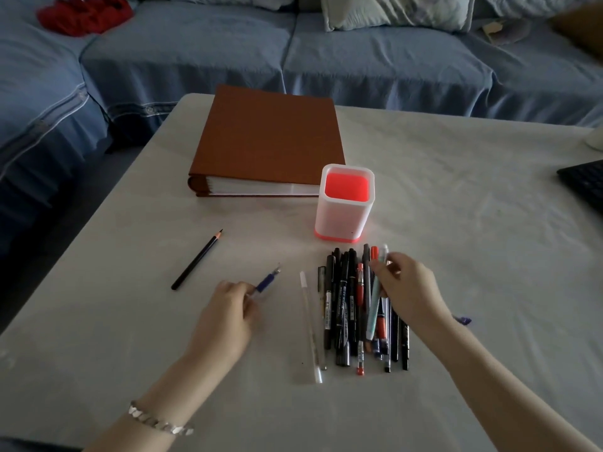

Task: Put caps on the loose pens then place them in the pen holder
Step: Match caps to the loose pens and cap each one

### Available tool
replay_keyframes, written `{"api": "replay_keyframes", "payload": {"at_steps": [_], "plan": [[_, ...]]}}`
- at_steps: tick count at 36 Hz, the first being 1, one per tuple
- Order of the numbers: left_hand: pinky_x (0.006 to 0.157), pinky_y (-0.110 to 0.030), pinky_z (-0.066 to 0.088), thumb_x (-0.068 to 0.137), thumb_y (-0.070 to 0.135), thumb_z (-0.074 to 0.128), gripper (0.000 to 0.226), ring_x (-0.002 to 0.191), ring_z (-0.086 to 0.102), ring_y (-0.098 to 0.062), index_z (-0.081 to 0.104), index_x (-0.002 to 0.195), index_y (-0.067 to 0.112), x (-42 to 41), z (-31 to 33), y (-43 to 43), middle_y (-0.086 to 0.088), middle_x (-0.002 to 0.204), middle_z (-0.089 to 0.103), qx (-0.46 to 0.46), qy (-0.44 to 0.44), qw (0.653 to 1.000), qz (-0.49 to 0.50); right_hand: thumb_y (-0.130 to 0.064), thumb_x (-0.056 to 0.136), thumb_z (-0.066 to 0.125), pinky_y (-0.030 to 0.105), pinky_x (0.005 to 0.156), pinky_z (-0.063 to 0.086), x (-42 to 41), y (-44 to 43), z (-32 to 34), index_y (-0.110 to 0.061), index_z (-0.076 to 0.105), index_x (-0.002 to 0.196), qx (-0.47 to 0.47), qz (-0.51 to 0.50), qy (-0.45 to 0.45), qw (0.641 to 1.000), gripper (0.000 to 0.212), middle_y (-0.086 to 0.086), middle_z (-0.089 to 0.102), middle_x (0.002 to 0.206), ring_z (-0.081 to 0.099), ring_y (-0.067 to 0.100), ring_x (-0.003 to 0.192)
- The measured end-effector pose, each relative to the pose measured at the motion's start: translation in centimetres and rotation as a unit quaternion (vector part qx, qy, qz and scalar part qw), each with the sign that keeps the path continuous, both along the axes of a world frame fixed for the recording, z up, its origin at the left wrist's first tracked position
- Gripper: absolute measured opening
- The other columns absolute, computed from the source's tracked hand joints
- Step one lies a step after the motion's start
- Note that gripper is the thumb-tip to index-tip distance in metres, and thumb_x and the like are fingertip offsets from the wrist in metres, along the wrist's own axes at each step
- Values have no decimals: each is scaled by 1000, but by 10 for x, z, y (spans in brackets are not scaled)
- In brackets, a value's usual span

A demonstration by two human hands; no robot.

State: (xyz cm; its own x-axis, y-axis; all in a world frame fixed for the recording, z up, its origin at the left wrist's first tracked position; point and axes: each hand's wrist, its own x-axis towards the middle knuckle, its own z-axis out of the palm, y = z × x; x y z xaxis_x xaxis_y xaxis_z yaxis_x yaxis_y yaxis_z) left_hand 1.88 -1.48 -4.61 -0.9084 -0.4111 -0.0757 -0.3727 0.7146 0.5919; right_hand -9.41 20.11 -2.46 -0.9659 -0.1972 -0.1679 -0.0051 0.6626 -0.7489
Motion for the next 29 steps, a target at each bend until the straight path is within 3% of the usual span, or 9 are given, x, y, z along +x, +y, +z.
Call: {"api": "replay_keyframes", "payload": {"at_steps": [2, 5, 9, 12, 16, 19, 25, 27, 29], "plan": [[74, -25, 41, 87, 8, 52, 16, 75, 56, -23, 63, 100, 7, 0, 3, 9, -6, 90, 52, 38, 32, 999, -1, -31, 91, 50, 16, 47, 38, 2, 1, -2, -10, 57, 114, 16, -12, 12, 1000, 32, -2, 57, 70, 54, 11, 59], [59, -12, 36, 86, 11, 55, 12, 63, 50, -8, 63, 95, 14, 0, 9, 19, 4, 81, 50, 68, 54, 996, -19, -26, 90, 53, 24, 55, 38, 4, 11, -4, -11, 59, 114, 36, -28, 43, 998, 30, -1, 58, 77, 54, 17, 67], [53, -16, 37, 87, 21, 55, 8, 53, 44, -8, 62, 87, 21, -2, 18, 29, -1, 76, 59, 110, 61, 990, -59, -16, 85, 58, 27, 66, 39, 3, 47, -10, -13, 64, 105, 121, -30, 86, 988, 22, 1, 57, 89, 53, 18, 72], [54, -26, 41, 88, 25, 54, 8, 55, 47, -11, 62, 84, 26, -3, 23, 35, -8, 73, 63, 140, 61, 985, -76, -19, 83, 60, 31, 71, 45, 2, 76, -9, -16, 63, 105, 212, -27, 79, 974, 22, 0, 54, 94, 55, 22, 84], [52, -18, 37, 87, 23, 56, 9, 56, 46, -8, 62, 82, 27, -4, 26, 42, -5, 69, 62, 160, 68, 981, -88, -32, 82, 64, 30, 73, 43, 2, 99, -16, -19, 61, 102, 274, -3, 14, 962, 24, 0, 53, 98, 55, 23, 98], [53, -16, 37, 87, 24, 55, 9, 56, 47, -6, 64, 85, 26, -3, 29, 47, 4, 66, 59, 171, 55, 978, -102, -30, 82, 63, 30, 70, 41, 5, 105, -20, -17, 62, 94, 260, -1, 2, 966, 17, -2, 50, 90, 53, 21, 90], [54, -15, 38, 87, 22, 56, 10, 59, 50, -6, 65, 87, 25, -1, 38, 51, 8, 64, 57, 177, 53, 975, -125, -22, 92, 47, 31, 75, 41, 13, 97, -14, -11, 61, 99, 226, 32, 65, 972, 20, 5, 59, 95, 57, 28, 94], [54, -17, 40, 87, 21, 57, 10, 60, 51, -9, 65, 86, 27, 0, 40, 52, 6, 65, 59, 180, 56, 973, -131, -19, 94, 43, 20, 68, 42, 18, 86, -6, -15, 60, 94, 138, 44, 62, 988, 18, 2, 59, 86, 60, 22, 79], [54, -19, 40, 86, 22, 57, 11, 60, 52, -12, 65, 86, 29, 0, 41, 52, 5, 68, 61, 184, 59, 972, -132, -17, 94, 43, 12, 54, 39, 24, 73, 4, -20, 58, 88, 35, 44, 44, 997, 17, -8, 55, 66, 51, 10, 55]]}}
